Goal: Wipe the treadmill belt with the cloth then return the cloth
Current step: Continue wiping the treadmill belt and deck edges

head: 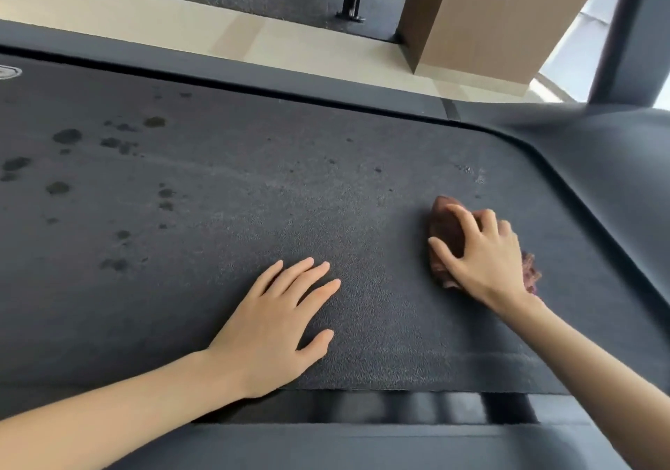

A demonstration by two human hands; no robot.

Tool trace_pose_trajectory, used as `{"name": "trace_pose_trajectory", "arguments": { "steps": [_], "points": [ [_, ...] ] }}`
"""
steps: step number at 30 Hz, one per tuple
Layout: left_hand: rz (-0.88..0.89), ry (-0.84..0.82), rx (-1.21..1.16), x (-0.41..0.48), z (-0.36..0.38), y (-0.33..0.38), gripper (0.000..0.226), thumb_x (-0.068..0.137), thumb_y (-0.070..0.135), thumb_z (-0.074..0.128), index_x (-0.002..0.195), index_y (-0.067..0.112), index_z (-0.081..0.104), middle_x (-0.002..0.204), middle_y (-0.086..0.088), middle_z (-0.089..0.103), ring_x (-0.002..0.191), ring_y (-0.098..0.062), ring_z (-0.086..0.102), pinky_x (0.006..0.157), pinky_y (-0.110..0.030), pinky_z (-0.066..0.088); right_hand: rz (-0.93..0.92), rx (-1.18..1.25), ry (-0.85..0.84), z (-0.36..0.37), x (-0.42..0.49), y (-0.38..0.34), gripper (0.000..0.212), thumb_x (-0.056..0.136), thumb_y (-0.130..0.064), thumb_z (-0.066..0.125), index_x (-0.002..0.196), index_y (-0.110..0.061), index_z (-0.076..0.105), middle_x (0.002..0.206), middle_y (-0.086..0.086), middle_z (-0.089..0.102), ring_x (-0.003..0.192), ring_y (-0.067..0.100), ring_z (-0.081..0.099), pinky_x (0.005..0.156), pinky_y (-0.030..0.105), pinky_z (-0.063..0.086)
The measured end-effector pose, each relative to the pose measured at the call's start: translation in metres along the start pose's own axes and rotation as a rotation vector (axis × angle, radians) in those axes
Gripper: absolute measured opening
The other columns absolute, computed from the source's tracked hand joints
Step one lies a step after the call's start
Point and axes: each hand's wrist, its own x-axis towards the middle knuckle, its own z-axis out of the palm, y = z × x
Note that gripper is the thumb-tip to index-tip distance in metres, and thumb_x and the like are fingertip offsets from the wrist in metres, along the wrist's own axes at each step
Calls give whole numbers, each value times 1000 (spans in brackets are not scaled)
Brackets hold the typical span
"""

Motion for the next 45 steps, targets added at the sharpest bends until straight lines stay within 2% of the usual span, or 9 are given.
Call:
{"name": "trace_pose_trajectory", "arguments": {
  "steps": [3,7,9,13,18,21,25,33,45],
  "points": [
    [23,-9,-5,1,0,-1,61,88,50,26,138,21,44,147,0,39,138,-19,30,113,-45,24,-164,55,7,-11,-37,-29,61,82,-59,44,131,-22,51,110,9,53,91,32,49,81,42,42],
    [94,-42,-24,0,3,-11,63,91,55,15,148,27,14,157,4,4,144,-14,-4,117,-37,-5,-354,79,-59,-28,-54,-32,60,82,-55,49,132,-22,52,109,6,55,89,29,51,82,39,46],
    [157,-64,-57,-2,1,-25,61,94,55,19,148,30,10,157,8,0,143,-11,-9,115,-32,-11,-302,36,-104,-35,-47,-23,59,81,-54,56,132,-24,53,106,7,57,91,31,53,80,41,51],
    [211,-52,51,-5,-17,-66,55,94,51,27,146,34,20,155,11,16,143,-11,9,116,-39,1,105,-17,-118,-27,-34,-36,57,82,-54,57,133,-35,43,115,8,52,107,35,48,82,46,46],
    [93,-48,111,-11,-34,-118,57,92,53,30,144,30,28,152,7,27,141,-13,18,115,-37,9,226,2,-162,-13,-2,-94,56,83,-60,50,131,-32,43,123,13,48,113,39,44,88,46,43],
    [61,-31,76,-25,-33,-135,57,91,54,30,144,32,28,152,8,25,141,-12,18,114,-36,11,173,20,-157,-5,8,-151,57,85,-57,51,133,-29,42,127,13,46,116,38,42,94,44,39],
    [84,0,40,-28,-33,-135,56,93,51,32,144,28,28,153,4,24,141,-16,16,114,-33,14,-144,18,-205,-13,-4,-213,56,86,-49,51,136,-23,41,121,11,48,111,34,43,94,42,38],
    [120,18,3,-24,-30,-142,55,92,49,35,143,27,32,151,2,29,141,-16,19,112,-31,18,-423,63,-81,-24,-46,-187,55,77,-46,44,122,-16,58,106,5,59,94,31,54,76,41,49],
    [52,27,-26,-28,-27,-131,52,94,39,38,143,24,32,151,0,27,142,-17,16,116,-32,9,-163,26,-83,32,64,-212,54,88,-58,44,130,-24,47,122,7,51,112,32,43,91,44,37]
  ]
}}
